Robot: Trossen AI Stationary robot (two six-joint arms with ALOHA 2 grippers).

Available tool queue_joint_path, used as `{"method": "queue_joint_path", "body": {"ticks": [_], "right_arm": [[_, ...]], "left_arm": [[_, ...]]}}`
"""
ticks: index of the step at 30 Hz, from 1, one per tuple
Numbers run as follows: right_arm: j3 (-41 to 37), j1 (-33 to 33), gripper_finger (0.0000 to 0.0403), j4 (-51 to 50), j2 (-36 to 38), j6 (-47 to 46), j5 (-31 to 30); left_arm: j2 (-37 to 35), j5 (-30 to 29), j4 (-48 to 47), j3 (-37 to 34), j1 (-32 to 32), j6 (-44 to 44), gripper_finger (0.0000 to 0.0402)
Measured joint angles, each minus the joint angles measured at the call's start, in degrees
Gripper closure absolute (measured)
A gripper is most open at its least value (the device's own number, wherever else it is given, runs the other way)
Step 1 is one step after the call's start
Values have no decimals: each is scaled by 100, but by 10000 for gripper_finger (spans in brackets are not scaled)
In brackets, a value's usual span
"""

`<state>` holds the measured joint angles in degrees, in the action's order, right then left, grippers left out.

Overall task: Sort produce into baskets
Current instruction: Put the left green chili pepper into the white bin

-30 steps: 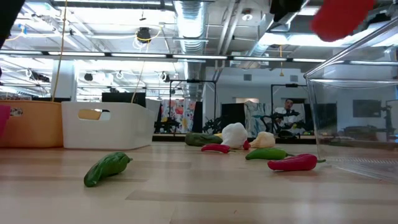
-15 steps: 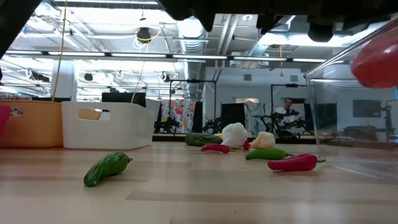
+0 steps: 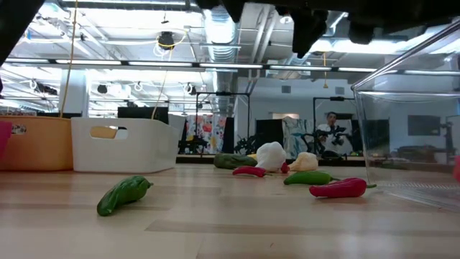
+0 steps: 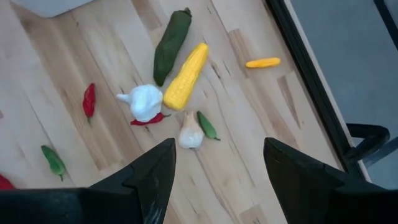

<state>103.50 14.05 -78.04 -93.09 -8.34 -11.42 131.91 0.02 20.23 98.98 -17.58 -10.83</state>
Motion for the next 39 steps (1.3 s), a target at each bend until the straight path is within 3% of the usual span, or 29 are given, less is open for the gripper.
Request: {"method": "queue_joint_path", "body": {"ticks": [8, 14, 25, 29, 33, 39], "right_arm": [[0, -13, 132, -99, 283, 86, 3], [0, -9, 132, -95, 454, 257, -7], [0, 113, 132, -35, 694, 389, -37], [0, 155, 132, -35, 690, 389, -40], [0, 153, 132, -35, 690, 387, -40], [0, 144, 132, -35, 690, 370, -33]], "left_arm": [[-783, -847, -1315, 2, 1, -713, 167], [-1496, -827, -2857, 2, 0, -679, 166], [-2532, -805, -6378, 2, -40, 267, 166], [-2512, -333, -7387, -7, -175, 326, 166], [-2403, 69, -7643, -223, -366, 299, 166], [-2399, 117, -7090, -866, -578, -131, 166]]}}
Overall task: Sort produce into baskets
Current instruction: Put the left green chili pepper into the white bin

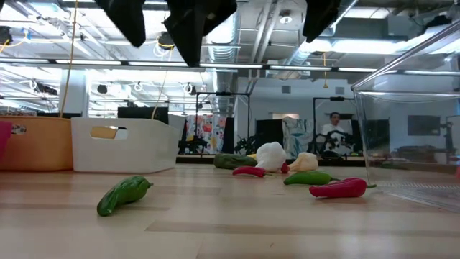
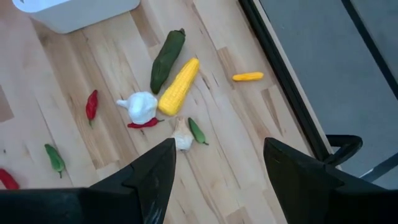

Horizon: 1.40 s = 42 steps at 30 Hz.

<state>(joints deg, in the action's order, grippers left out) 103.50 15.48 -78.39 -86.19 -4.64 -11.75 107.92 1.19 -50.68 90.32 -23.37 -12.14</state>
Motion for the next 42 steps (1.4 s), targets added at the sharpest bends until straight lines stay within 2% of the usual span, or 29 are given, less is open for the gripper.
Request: {"method": "queue_joint_path", "body": {"ticks": [11, 22, 30, 35, 42], "right_arm": [[0, -56, 132, 0, 0, -304, 7], [0, -419, 132, 0, -2, -302, 4], [0, -459, 132, 0, -2, -284, 2], [0, -459, 132, 2, -4, -260, -2], [0, -459, 132, 19, -4, -230, -6]], "left_arm": [[4, 223, 1587, -1289, -62, -602, 166], [2, 426, 2885, -2337, -68, -573, 168], [54, 507, 3598, -2627, -75, -481, 221], [232, 519, 3629, -2634, -86, -539, 258], [341, 519, 3602, -2612, -88, -467, 287]]}}
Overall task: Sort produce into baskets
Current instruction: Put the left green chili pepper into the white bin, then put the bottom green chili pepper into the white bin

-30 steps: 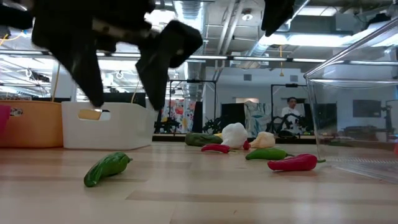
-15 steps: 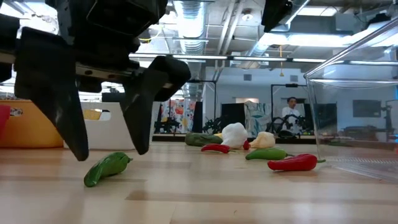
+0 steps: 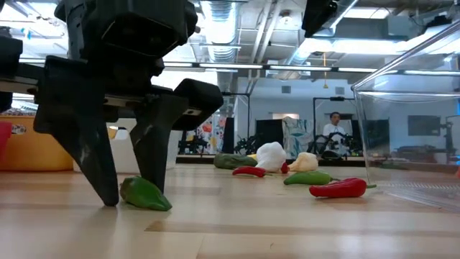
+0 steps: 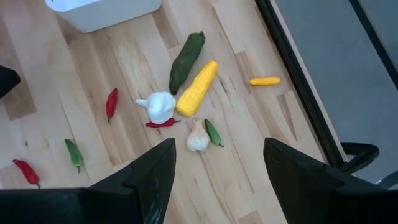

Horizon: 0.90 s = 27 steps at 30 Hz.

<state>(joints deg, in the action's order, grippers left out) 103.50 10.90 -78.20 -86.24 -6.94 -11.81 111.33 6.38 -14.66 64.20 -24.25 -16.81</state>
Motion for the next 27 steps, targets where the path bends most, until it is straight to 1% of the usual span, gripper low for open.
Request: {"method": "queue_joint_path", "body": {"ticks": [4, 6, 11, 14, 18, 22, 27], "right_arm": [[-1, 0, 132, 234, 0, 317, 0], [-78, 0, 132, 585, 4, 500, 36], [-672, 134, 132, 1225, 163, 885, 525], [-1218, 296, 132, 1387, 343, 909, 669], [-2177, 509, 132, 2019, 763, 912, 873], [-3136, 681, 132, 2718, 1347, 889, 1209], [-4015, 732, 132, 3121, 2042, 849, 1254]], "left_arm": [[-93, -109, -11, -16, 36, 297, 311], [-160, -180, -67, -28, 73, 421, 325], [-348, -308, -109, -35, 172, 458, 360], [-482, -276, -160, -35, 271, 450, 378], [-806, -278, -194, -35, 475, 449, 398], [-1137, -276, -351, -30, 696, 615, 398], [-1206, -184, -412, -24, 755, 1176, 397]]}}
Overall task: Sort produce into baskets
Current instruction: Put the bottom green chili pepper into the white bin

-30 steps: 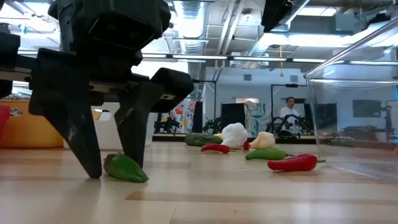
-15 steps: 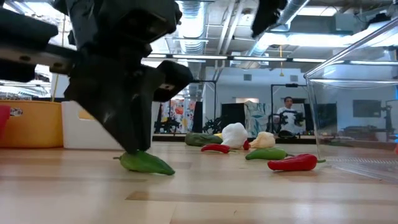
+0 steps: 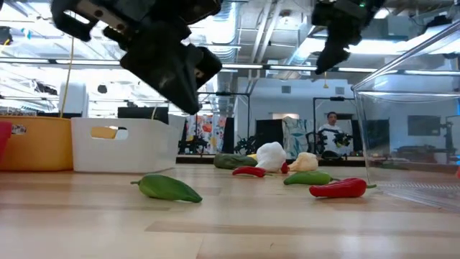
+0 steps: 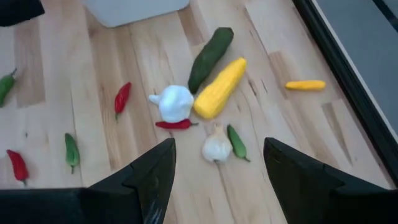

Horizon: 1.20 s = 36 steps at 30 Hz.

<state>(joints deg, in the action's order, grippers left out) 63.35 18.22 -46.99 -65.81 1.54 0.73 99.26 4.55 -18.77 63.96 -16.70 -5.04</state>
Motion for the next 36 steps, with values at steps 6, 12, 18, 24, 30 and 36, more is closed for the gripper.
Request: {"method": "queue_joint_path", "body": {"ticks": [6, 12, 18, 24, 30, 36], "right_arm": [[-624, -111, 132, 347, 719, -151, 1], [-1004, -260, 132, 483, 1206, -314, 0], [-1247, -374, 132, 584, 1433, -382, 0], [-1427, -398, 132, 675, 1455, -413, -2], [-1595, -395, 132, 730, 1453, -424, -2], [-1596, -411, 132, 948, 1453, -417, -2]], "left_arm": [[120, 304, -20, 0, -67, 235, 397], [118, 469, 17, 0, -108, 449, 378], [118, 146, 36, 0, -280, 310, 304], [360, -56, 180, 7, -475, 121, 253], [823, -56, 558, 4, -546, 25, 248], [1013, -95, 421, 1, -512, 32, 255]]}}
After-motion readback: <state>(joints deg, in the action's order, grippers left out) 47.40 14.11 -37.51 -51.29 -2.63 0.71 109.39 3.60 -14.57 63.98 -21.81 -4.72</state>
